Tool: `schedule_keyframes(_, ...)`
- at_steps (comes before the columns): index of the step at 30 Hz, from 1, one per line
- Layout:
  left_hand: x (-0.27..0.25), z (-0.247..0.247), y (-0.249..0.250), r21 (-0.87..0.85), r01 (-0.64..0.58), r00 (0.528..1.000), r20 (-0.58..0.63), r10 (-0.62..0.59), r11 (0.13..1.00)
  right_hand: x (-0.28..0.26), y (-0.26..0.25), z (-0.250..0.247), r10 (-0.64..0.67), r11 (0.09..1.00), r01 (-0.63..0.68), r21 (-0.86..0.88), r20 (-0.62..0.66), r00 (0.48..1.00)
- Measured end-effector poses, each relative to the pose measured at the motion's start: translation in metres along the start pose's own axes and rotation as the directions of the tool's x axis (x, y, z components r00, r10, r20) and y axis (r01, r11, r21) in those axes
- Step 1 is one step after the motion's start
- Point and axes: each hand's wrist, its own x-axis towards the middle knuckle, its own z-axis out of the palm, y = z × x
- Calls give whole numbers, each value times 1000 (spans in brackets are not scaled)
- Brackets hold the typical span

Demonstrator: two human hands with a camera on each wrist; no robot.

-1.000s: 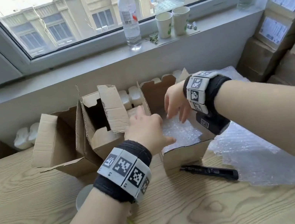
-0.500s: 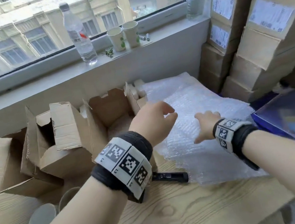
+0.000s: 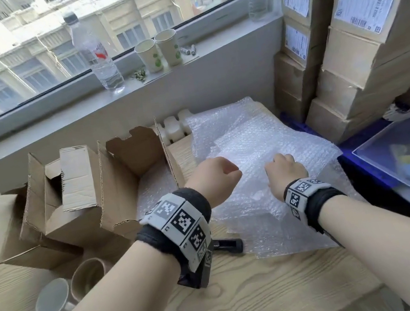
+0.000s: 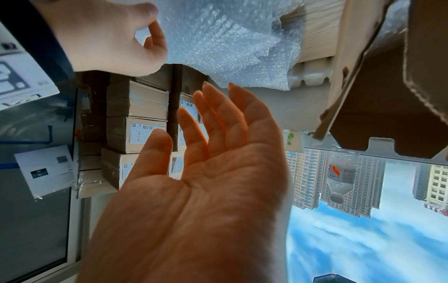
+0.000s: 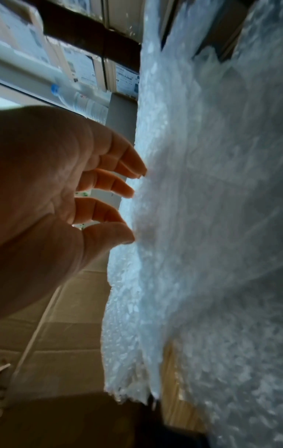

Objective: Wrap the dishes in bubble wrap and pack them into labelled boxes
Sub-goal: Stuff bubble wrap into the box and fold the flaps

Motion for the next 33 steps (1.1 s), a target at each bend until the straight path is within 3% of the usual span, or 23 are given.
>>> schedule_keyframes(4, 3, 5, 0, -28, 100, 995, -18, -101, 995, 0, 5, -19, 41, 967, -17, 256, -89, 995)
schedule_keyframes(6, 7, 9, -4, -28, 162, 987, 13, -161, 986, -3, 7, -21, -20, 979, 32, 202, -62, 998)
schedule_keyframes(9, 8, 14, -4, -33, 197, 980, 46, -196, 980, -9, 11, -8, -66, 997, 68, -23, 69, 995)
schedule_keyframes(11, 8, 17, -4, -40, 203, 978, 49, -201, 978, -10, 15, 2, -58, 996, 60, -65, 32, 998)
schedule_keyframes(14, 8, 21, -2, -75, 211, 977, 60, -207, 975, -9, 18, 2, -41, 997, 43, 67, -34, 999)
schedule_keyframes(17, 10, 29, -4, -159, 281, 959, 81, -271, 946, -9, 22, -9, -4, 948, 17, 317, -42, 999)
schedule_keyframes(19, 13, 36, -8, -329, 372, 928, 108, -356, 868, -14, 25, -17, 25, 873, 20, 488, -85, 996)
schedule_keyframes(21, 16, 36, -6, -566, 426, 895, 149, -421, 706, -20, 26, -24, 13, 798, 87, 596, -162, 987)
schedule_keyframes(24, 21, 30, 1, -816, 329, 882, 86, -463, 475, -33, 22, -30, -132, 774, 261, 576, -256, 958)
schedule_keyframes(26, 22, 23, 5, -854, 194, 893, -51, -448, 484, -39, 20, -30, -227, 744, 345, 572, -270, 936)
schedule_keyframes(28, 18, 14, 10, -865, 114, 917, -97, -387, 488, -40, 21, -33, -252, 717, 364, 595, -265, 931)
schedule_keyframes(31, 7, -2, 13, -880, 55, 944, -107, -311, 471, -31, 26, -47, -81, 679, 242, 694, -256, 963)
schedule_keyframes(33, -1, -14, 12, -891, 9, 951, -133, -280, 454, -20, 30, -56, 40, 560, 151, 815, -208, 977)
